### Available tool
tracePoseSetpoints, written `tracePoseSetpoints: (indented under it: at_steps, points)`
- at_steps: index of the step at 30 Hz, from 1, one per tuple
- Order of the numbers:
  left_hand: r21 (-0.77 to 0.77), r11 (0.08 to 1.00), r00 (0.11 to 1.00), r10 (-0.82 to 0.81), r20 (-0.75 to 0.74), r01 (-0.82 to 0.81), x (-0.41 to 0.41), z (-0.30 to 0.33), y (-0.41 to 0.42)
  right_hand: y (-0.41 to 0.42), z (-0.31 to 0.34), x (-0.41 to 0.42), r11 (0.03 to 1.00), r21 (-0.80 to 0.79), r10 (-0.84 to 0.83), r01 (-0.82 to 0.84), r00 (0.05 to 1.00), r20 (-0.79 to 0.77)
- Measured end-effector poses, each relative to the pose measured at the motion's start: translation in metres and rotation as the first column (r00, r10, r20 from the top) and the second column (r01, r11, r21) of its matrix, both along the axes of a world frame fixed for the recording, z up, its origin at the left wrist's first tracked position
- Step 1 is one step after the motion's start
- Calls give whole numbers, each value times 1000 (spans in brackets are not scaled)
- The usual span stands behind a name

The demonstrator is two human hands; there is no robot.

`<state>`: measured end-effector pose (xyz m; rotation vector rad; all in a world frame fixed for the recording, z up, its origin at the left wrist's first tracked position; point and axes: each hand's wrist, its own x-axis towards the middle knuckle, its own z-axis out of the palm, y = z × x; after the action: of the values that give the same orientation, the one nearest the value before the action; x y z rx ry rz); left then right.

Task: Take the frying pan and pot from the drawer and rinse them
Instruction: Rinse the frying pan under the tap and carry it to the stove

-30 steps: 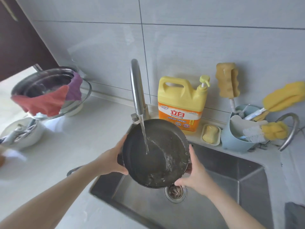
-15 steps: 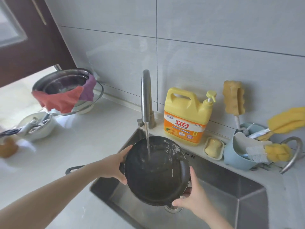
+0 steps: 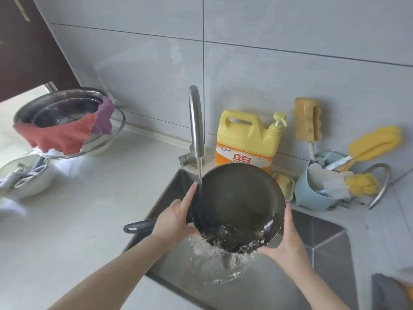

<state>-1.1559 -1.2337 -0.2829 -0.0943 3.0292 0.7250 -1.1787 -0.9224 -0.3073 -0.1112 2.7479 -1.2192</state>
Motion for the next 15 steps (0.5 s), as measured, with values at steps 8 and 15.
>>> tracePoseSetpoints:
  at_steps: [8, 15]
  points:
    - [13, 996, 926, -78, -370, 89, 9, -26, 34, 31, -3, 4, 975, 145, -152, 169, 981, -117]
    - [-3, 994, 841, -92, -533, 107, -1, -5, 75, 71, 41, -10, 935, 256, -157, 247, 933, -325]
